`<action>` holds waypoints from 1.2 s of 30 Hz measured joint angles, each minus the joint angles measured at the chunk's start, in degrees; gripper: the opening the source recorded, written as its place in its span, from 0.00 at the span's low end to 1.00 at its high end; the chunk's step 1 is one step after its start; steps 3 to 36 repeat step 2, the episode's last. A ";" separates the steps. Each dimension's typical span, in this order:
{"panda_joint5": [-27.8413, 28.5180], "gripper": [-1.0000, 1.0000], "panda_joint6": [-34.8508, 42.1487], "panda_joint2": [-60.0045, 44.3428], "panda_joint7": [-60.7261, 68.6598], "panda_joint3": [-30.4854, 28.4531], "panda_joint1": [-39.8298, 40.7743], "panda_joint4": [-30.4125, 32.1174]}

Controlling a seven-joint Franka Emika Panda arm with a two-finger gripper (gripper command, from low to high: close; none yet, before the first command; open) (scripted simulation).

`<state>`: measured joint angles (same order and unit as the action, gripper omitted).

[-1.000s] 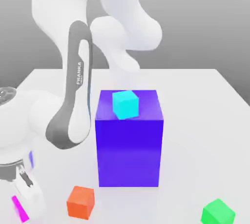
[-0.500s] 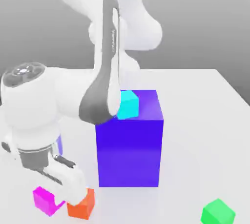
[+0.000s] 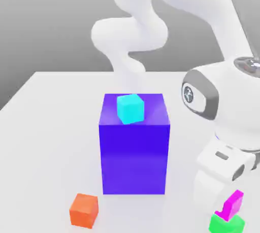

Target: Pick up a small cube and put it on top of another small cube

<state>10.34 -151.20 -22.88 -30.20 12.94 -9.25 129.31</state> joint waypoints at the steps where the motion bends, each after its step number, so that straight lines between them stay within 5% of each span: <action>1: 0.00 1.00 0.00 0.00 0.00 0.00 0.00 0.00; 36: 0.00 1.00 0.00 0.00 0.00 0.00 0.00 0.00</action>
